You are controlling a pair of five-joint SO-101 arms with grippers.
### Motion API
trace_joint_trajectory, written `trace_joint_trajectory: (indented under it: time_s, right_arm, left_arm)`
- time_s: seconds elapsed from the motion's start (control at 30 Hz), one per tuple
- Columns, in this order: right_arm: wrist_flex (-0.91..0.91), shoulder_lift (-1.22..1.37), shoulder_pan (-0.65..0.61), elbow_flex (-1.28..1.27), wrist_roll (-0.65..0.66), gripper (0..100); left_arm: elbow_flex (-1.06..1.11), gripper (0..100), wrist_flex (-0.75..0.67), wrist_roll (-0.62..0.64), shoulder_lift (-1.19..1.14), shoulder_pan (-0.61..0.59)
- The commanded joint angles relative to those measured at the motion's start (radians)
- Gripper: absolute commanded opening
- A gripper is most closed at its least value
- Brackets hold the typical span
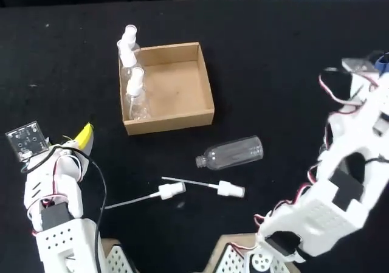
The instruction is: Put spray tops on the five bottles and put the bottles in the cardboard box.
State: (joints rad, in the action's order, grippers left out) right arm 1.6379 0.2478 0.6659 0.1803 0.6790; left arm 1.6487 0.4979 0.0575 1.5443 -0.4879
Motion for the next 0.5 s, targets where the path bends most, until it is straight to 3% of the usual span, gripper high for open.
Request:
trace_joint_trajectory:
  time_s: [0.0, 0.47]
  right_arm:
    - [0.032, -0.012, -0.107, 0.102, -0.069, 22.6]
    - [-0.130, -0.021, -0.577, 0.059, -0.397, 20.8]
  left_arm:
    - [-0.012, 24, -0.020, -0.002, 0.014, 0.002]
    - [-0.015, 24, -0.020, -0.002, 0.014, 0.002]
